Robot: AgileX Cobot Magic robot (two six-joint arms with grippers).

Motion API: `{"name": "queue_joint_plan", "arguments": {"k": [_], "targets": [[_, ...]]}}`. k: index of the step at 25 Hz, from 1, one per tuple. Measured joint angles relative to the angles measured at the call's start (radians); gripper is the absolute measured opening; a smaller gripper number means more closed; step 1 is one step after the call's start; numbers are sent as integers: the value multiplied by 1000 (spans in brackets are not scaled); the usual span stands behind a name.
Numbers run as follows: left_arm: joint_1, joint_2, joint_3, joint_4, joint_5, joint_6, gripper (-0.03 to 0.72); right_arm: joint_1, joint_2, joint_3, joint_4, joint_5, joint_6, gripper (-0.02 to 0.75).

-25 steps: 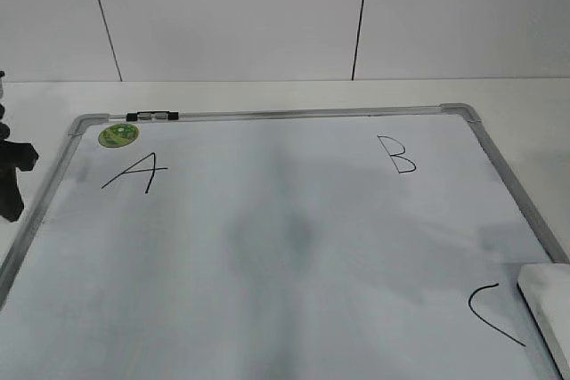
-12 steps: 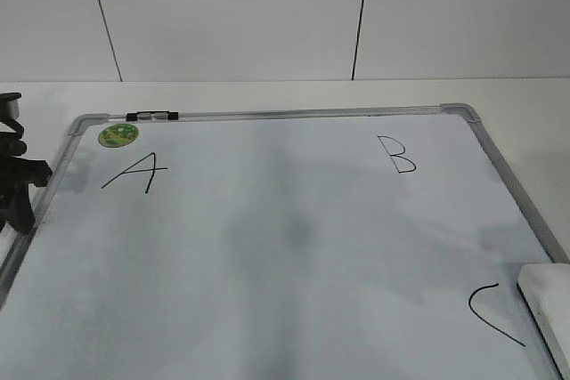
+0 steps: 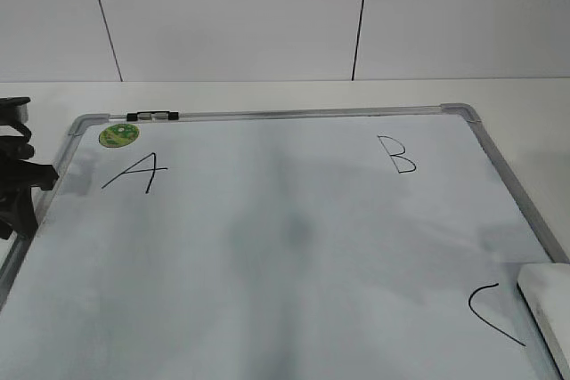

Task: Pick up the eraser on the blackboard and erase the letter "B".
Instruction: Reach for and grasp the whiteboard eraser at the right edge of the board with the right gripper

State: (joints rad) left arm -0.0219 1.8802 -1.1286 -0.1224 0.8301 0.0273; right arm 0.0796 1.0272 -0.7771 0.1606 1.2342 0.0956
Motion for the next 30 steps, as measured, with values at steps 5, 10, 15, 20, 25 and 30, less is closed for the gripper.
{"name": "queue_joint_plan", "arguments": {"k": [5,10,15,20,25,30], "targets": [[-2,0,0,-9,0,0,73,0,0,0,0,0,0,584],[-3,0,0,-18,2,-5,37,0,0,0,-9,0,1,584],[-3,0,0,-18,2,-6,36,0,0,0,-97,0,1,586],[-3,0,0,-18,2,-6,36,0,4,0,-117,-2,5,619],[-3,0,0,-20,2,-6,36,0,47,0,-117,-38,5,627],[-3,0,0,-20,2,-6,36,0,102,0,-117,-63,7,627]]}}
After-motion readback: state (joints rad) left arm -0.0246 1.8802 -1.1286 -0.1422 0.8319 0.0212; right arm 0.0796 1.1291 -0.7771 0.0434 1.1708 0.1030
